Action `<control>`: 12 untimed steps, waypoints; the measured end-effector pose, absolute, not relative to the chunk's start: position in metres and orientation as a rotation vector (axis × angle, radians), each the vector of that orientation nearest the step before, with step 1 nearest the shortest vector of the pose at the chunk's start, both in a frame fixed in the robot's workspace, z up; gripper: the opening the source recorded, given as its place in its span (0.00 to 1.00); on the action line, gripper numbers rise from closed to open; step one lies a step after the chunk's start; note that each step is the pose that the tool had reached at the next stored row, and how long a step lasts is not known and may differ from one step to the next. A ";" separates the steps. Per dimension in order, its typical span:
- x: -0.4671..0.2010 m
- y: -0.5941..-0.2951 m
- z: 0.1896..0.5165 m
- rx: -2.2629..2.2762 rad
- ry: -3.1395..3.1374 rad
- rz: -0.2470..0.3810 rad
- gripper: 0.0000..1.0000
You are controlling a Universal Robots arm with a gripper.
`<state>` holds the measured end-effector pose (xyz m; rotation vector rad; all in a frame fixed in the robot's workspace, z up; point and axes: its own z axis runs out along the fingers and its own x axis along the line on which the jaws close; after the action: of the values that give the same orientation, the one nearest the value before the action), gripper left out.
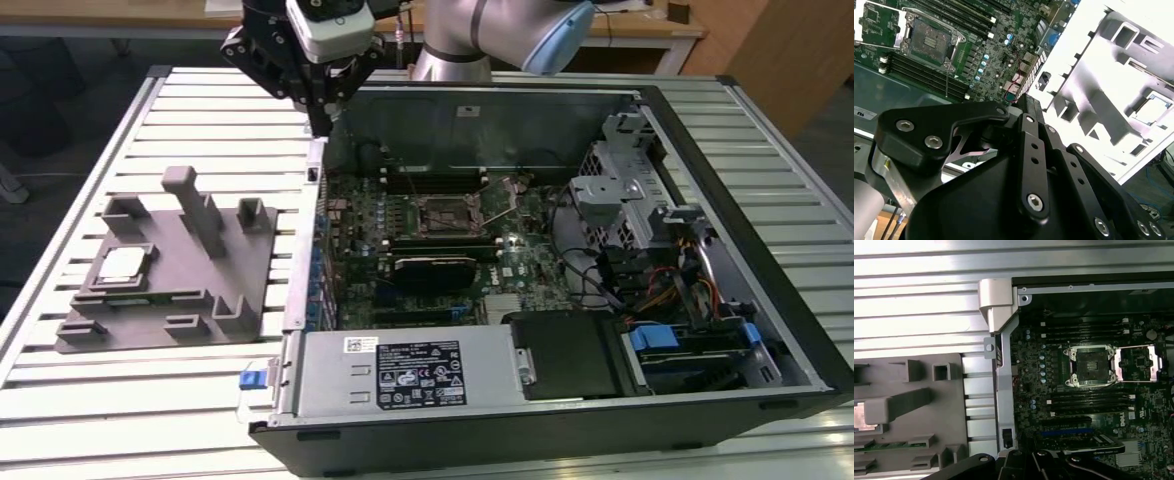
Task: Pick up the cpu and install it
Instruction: 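Reach for the cpu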
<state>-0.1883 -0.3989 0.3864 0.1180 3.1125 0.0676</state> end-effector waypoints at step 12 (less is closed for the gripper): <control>-0.193 -0.399 0.386 0.118 3.113 0.068 0.11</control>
<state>-0.1928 -0.3989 0.3859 0.1180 3.1125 0.0677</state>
